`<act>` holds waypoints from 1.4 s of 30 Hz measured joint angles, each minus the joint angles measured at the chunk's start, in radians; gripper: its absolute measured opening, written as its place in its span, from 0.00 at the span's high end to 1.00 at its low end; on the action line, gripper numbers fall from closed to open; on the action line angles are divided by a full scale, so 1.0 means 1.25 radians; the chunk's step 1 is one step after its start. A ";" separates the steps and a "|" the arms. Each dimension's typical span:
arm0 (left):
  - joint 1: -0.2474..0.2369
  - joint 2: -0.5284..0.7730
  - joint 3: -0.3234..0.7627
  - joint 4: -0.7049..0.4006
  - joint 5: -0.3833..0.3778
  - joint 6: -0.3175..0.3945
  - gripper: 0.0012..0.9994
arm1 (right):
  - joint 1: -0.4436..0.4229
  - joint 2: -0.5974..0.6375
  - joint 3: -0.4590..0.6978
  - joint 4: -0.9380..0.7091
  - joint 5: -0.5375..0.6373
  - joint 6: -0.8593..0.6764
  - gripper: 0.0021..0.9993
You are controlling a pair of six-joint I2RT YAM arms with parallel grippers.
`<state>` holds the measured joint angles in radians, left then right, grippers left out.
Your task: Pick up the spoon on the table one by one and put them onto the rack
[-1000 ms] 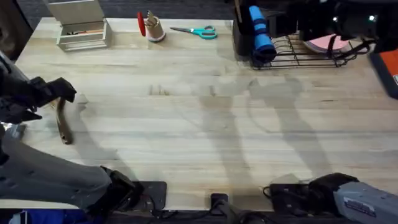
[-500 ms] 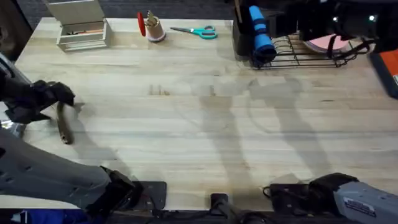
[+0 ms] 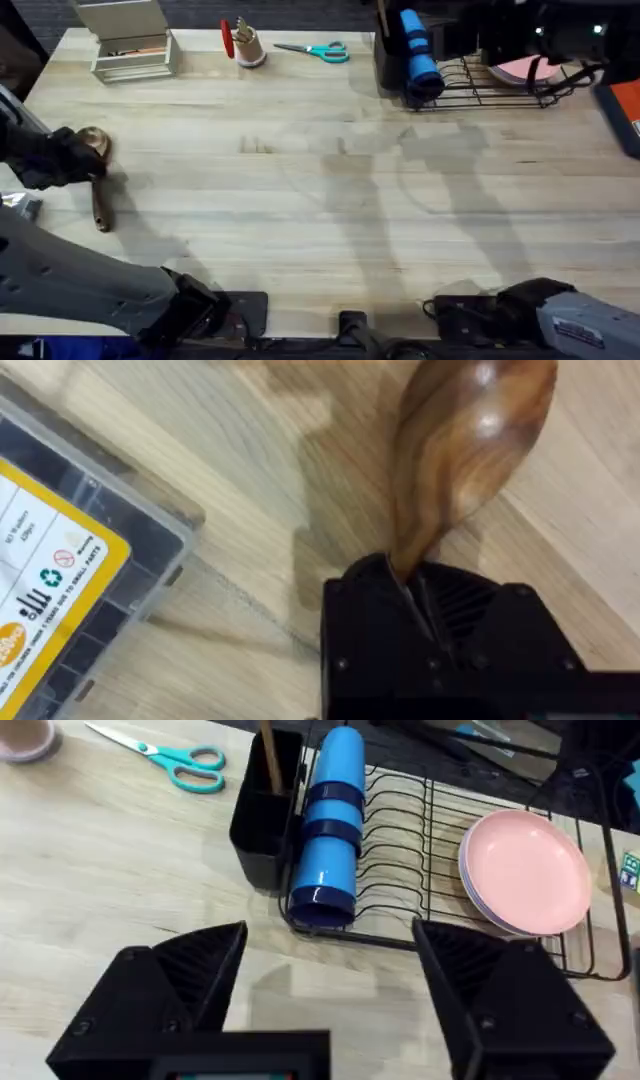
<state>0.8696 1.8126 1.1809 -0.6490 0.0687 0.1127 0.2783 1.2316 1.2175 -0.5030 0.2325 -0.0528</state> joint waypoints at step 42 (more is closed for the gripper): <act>-0.533 -0.374 0.000 0.002 0.125 -0.038 0.96 | 0.000 0.000 0.000 0.000 0.000 0.000 0.01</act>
<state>0.2033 1.3453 1.1805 -0.6462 0.2253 0.0657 0.2783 1.2316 1.2175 -0.5030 0.2325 -0.0531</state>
